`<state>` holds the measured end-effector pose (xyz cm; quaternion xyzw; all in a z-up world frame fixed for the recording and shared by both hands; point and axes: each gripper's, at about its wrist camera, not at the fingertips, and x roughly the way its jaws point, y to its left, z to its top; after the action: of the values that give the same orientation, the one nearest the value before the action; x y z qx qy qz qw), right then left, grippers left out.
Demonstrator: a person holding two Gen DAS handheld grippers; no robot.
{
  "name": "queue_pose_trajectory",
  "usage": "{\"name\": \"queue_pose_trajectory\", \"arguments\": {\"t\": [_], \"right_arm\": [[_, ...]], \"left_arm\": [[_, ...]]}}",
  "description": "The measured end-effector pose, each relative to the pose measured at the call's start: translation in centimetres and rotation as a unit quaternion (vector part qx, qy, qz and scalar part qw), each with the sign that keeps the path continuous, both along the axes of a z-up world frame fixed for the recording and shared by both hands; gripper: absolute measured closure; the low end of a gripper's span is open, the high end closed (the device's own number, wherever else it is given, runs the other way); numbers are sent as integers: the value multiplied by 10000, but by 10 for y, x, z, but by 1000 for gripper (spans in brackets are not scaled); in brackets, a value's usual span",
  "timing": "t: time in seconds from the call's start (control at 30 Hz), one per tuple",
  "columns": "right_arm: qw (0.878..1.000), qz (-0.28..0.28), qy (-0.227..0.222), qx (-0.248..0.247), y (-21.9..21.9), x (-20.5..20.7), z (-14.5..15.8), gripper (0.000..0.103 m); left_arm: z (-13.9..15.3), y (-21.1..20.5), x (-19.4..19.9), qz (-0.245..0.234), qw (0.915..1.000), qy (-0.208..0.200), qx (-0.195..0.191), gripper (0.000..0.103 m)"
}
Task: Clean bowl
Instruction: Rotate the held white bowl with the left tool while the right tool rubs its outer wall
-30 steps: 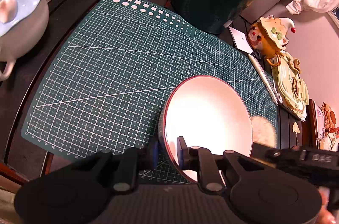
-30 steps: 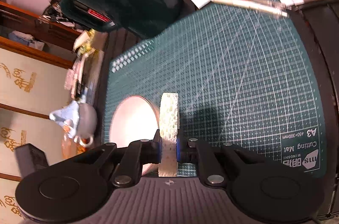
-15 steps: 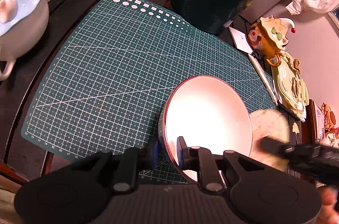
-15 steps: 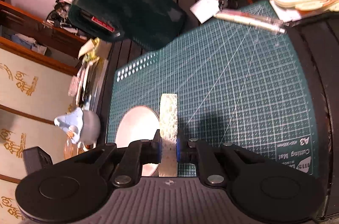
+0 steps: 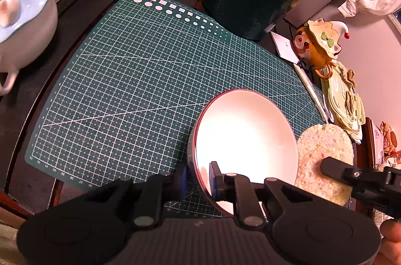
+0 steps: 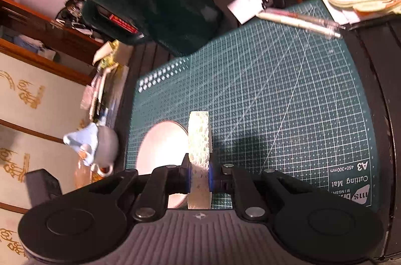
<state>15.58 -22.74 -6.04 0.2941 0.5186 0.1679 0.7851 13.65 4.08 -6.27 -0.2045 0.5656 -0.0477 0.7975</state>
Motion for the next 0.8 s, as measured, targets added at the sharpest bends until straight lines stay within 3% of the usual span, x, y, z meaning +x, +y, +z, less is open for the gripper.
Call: {"name": "queue_pose_trajectory", "arguments": {"t": [0.3,0.43,0.57,0.8], "right_arm": [[9978,210,578,-239,17,10,-36,91],[9983,193,499,-238,16,8,-33,91],[9985,180,459,-220,15,6,-31,91],[9984,192,455,-258,16,6,-32,91]], "left_arm": [[0,-2,-1,30,10000,-3,7,88],[1,-3,-2,59,10000,7,0,87],[-2,-4,-5,129,9996,169,-192,72],[-8,-17,-13,254,9993,170,-234,72]]}}
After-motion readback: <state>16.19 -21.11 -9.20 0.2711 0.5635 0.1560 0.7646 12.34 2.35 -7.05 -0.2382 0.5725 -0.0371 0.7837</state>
